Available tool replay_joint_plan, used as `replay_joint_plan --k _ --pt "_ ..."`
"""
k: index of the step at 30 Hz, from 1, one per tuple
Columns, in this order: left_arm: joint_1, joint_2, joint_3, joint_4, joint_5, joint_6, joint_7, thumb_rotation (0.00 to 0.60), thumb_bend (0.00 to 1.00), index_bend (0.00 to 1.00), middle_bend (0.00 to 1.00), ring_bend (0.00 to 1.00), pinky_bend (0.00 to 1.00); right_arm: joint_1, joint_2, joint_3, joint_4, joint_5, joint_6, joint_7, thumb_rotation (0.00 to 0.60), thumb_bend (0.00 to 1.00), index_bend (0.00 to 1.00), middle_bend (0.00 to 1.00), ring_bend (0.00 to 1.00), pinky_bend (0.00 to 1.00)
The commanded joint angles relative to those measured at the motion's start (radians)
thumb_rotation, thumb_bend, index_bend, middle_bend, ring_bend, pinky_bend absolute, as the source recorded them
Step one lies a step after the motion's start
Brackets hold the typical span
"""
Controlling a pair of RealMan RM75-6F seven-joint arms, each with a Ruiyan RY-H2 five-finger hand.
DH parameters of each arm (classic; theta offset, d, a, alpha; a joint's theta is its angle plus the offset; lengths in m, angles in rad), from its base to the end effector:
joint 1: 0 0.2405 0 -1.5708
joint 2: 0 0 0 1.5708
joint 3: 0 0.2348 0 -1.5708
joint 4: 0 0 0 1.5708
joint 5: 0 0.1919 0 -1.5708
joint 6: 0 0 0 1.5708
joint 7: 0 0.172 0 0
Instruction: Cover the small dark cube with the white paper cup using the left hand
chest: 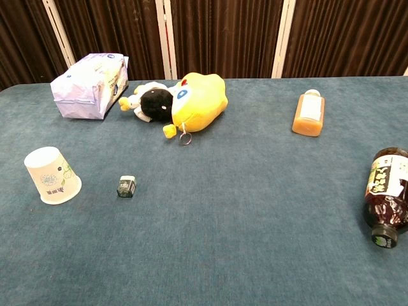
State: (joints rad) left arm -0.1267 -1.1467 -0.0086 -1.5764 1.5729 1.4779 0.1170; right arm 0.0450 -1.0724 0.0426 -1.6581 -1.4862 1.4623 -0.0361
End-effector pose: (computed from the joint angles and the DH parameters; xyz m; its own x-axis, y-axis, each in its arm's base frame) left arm -0.2733 0.2092 0.1484 0.5155 0.0184 0.8567 0.8518 -0.1206 -0.5099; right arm -0.2917 -0.1925 0.1721 0.4261 -0.0494 0.9033 -0.9030 0.0377 0.4280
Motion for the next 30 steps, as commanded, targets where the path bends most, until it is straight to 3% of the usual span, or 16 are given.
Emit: replay_joint_plan --k 1,7,12,15,21,30 --pt "-0.003 0.001 0.0 0.0 -0.003 -0.007 -0.003 0.6 0.05 0.0 0.0 0.0 0.01 0.001 -0.001 0.001 0.0 0.002 -0.002 -0.001 0.6 0.24 0.0 0.0 0.0 0.11" --pt "-0.03 0.008 -0.008 -0.013 -0.004 -0.045 0.006 0.6 0.06 0.0 0.0 0.0 0.02 0.0 0.0 0.001 0.0 0.007 -0.003 0.003 0.6 0.24 0.0 0.0 0.0 0.11" --pt "-0.093 0.017 -0.027 -0.046 -0.035 -0.149 0.048 0.6 0.09 0.0 0.01 0.01 0.11 -0.003 0.005 0.001 -0.001 0.004 0.002 0.016 0.6 0.24 0.0 0.0 0.0 0.11" --pt "-0.135 0.0 -0.051 -0.056 -0.075 -0.211 0.101 0.6 0.1 0.01 0.07 0.08 0.2 -0.002 0.005 0.0 -0.004 0.0 0.001 0.017 0.6 0.24 0.0 0.0 0.0 0.11" --pt "-0.214 -0.055 -0.094 -0.075 -0.188 -0.328 0.21 0.6 0.12 0.08 0.15 0.15 0.27 -0.001 0.004 0.001 -0.007 0.006 -0.004 0.017 0.6 0.24 0.0 0.0 0.0 0.11" --pt "-0.297 -0.145 -0.135 -0.06 -0.333 -0.415 0.335 0.6 0.15 0.12 0.21 0.2 0.3 0.001 0.009 0.001 -0.008 0.009 -0.009 0.029 0.6 0.24 0.0 0.0 0.0 0.11"
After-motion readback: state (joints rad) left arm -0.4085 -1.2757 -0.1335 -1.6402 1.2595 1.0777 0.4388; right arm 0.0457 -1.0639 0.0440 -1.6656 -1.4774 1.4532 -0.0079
